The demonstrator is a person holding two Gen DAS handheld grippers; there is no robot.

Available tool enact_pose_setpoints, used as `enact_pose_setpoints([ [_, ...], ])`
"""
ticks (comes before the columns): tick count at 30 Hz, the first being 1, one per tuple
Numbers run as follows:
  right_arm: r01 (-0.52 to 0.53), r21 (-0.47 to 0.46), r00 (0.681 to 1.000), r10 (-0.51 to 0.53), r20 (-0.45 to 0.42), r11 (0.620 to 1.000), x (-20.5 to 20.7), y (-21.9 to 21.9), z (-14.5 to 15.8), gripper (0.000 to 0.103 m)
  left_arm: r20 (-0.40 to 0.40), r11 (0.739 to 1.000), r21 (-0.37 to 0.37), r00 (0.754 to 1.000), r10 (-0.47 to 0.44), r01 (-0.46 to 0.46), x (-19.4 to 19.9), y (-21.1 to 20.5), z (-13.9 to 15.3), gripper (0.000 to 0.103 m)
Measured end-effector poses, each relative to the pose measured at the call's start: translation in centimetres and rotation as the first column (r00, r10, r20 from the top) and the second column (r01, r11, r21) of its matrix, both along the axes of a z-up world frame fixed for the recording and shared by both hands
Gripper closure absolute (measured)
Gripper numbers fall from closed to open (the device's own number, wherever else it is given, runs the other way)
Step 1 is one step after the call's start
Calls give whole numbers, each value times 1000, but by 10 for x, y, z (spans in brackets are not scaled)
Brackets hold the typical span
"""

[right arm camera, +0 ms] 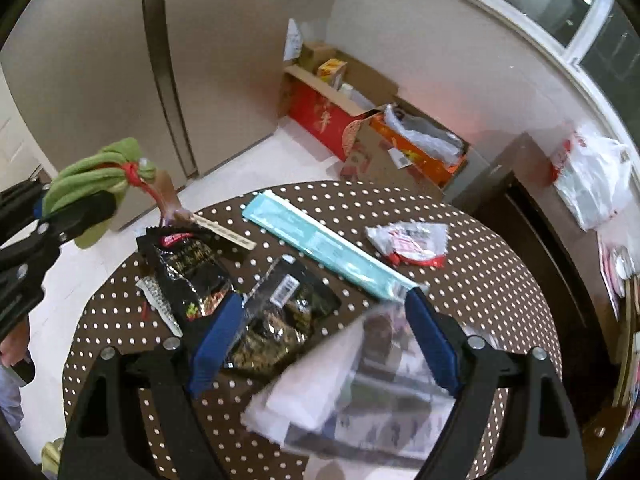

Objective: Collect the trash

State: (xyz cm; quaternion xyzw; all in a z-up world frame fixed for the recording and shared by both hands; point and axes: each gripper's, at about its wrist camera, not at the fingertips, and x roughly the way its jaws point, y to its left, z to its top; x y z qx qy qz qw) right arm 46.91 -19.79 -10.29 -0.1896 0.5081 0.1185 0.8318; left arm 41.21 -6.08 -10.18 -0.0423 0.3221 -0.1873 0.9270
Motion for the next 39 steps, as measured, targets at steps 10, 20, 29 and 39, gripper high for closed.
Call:
enact_pose_setpoints([
  [10, -58, 61, 991, 64, -114, 996, 42, 6, -11, 24, 50, 1000, 4, 999, 11, -11, 1, -4, 21, 83],
  [20, -88, 71, 973, 101, -206, 994, 73, 4, -40, 41, 63, 999, 30, 998, 16, -18, -1, -10, 22, 83],
  [29, -16, 96, 983, 33, -178, 995, 62, -17, -31, 89, 31, 999, 11, 999, 43, -43, 8, -6, 16, 83],
  [39, -3, 146, 997, 15, -82, 989, 26, -13, -11, 64, 42, 1000, -6, 999, 26, -26, 0, -12, 23, 83],
])
